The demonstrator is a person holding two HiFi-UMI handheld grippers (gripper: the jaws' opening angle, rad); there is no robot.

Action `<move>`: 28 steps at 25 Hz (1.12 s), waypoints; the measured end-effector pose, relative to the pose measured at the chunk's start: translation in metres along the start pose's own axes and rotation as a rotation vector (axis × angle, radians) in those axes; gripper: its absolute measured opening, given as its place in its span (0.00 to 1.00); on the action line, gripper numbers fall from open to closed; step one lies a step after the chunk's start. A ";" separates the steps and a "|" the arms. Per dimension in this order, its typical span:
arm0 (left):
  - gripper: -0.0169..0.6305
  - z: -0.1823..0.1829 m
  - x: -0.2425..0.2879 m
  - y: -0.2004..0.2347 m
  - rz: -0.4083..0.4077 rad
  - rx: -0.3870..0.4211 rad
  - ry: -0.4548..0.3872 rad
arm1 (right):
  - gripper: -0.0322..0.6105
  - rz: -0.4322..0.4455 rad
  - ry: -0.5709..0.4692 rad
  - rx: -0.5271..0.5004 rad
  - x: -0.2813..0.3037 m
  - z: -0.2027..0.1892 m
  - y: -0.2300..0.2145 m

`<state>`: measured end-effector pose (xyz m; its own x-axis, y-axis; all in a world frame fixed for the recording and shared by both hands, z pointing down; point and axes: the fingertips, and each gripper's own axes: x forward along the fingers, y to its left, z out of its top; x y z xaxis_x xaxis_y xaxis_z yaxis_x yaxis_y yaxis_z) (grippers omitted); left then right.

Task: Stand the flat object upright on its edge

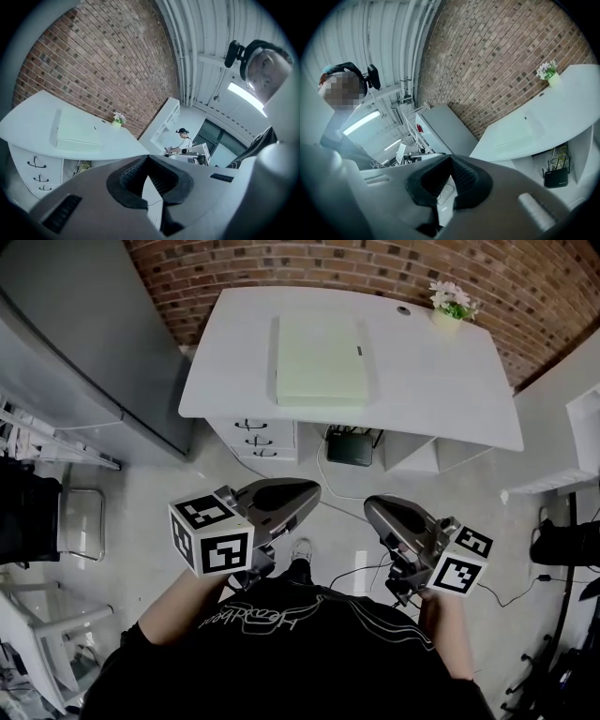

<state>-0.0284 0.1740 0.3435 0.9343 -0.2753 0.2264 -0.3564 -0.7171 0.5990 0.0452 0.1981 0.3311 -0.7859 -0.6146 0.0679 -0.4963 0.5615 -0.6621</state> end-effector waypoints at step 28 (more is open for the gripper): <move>0.03 0.089 0.012 0.094 0.002 -0.068 -0.077 | 0.05 -0.043 -0.036 -0.044 0.069 0.091 -0.068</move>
<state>-0.0511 0.0467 0.3337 0.9297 -0.3271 0.1692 -0.3548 -0.6722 0.6499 0.0585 0.0665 0.3131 -0.7501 -0.6578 0.0677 -0.5455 0.5576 -0.6257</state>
